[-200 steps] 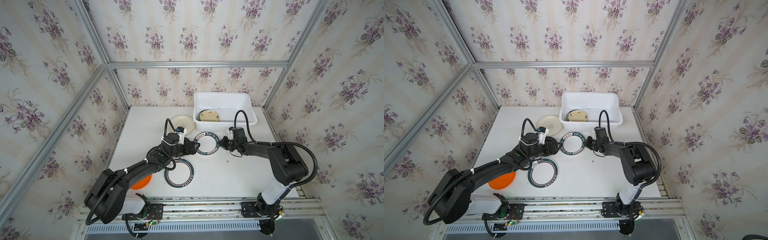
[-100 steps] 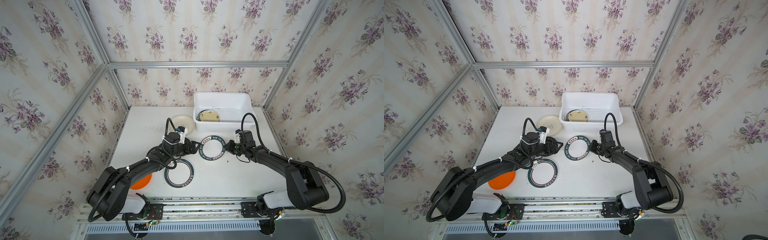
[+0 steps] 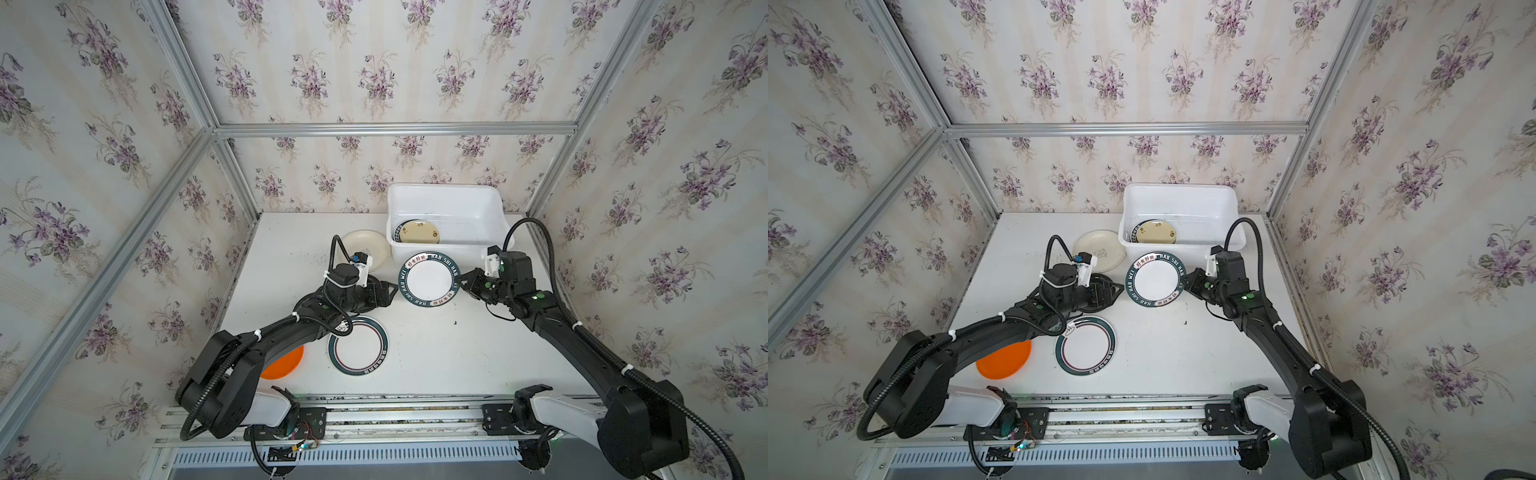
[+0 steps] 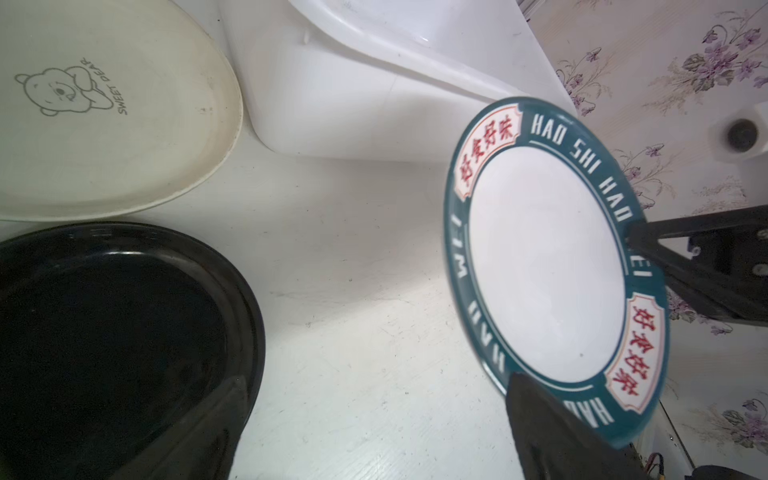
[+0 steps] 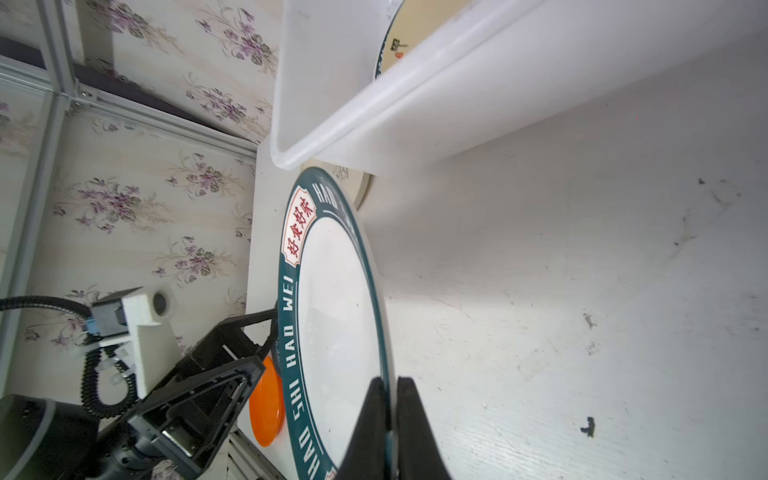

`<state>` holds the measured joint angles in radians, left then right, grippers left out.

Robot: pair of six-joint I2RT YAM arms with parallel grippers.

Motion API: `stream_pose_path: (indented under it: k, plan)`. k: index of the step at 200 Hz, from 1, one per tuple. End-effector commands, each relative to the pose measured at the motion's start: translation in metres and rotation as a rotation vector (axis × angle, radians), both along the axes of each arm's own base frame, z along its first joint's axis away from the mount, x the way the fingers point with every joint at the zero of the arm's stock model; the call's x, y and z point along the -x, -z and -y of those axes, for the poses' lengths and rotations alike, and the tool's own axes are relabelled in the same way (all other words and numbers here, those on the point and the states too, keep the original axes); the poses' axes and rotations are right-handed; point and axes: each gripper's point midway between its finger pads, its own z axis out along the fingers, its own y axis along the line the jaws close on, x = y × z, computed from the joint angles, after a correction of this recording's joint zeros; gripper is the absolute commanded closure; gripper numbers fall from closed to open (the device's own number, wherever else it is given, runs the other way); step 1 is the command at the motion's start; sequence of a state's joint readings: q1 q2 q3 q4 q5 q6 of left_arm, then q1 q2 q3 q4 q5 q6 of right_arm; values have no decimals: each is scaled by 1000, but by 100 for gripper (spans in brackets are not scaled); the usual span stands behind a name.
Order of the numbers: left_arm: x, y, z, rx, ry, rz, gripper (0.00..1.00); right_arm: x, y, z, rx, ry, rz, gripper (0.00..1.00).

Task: Place the plates into the plastic bin on the countertop
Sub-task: 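Lift the green-rimmed plate on edge and carry it over the bin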

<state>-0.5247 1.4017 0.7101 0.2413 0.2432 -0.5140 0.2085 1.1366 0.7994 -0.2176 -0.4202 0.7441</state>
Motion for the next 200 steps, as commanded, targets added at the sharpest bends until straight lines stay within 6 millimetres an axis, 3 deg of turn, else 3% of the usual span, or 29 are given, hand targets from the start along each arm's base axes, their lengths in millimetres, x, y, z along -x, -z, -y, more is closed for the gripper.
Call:
stream_pose_path:
  k: [1, 45, 106, 134, 138, 157, 200]
  plan:
    - [-4, -6, -4, 12, -11, 35, 0, -3, -31, -3, -21, -21, 64, 100]
    - [-5, -7, -12, 23, -8, 46, 0, -33, -65, 8, 47, 3, 152, 100]
    - [0, -17, -33, 11, -22, 78, 0, -120, -74, 14, 123, 17, 162, 100]
    - [-1, -30, -43, -19, -54, 122, 0, -154, -60, 25, 158, 75, 118, 100]
    - [0, -43, -46, -11, -61, 155, 0, -159, -59, 27, 164, 79, 116, 100]
    - [-5, -57, -54, -29, -107, 194, 0, -177, -50, 32, 220, 97, 100, 100]
    - [-16, -81, -84, -60, -258, 258, 0, -199, -2, 36, 284, 92, -65, 100]
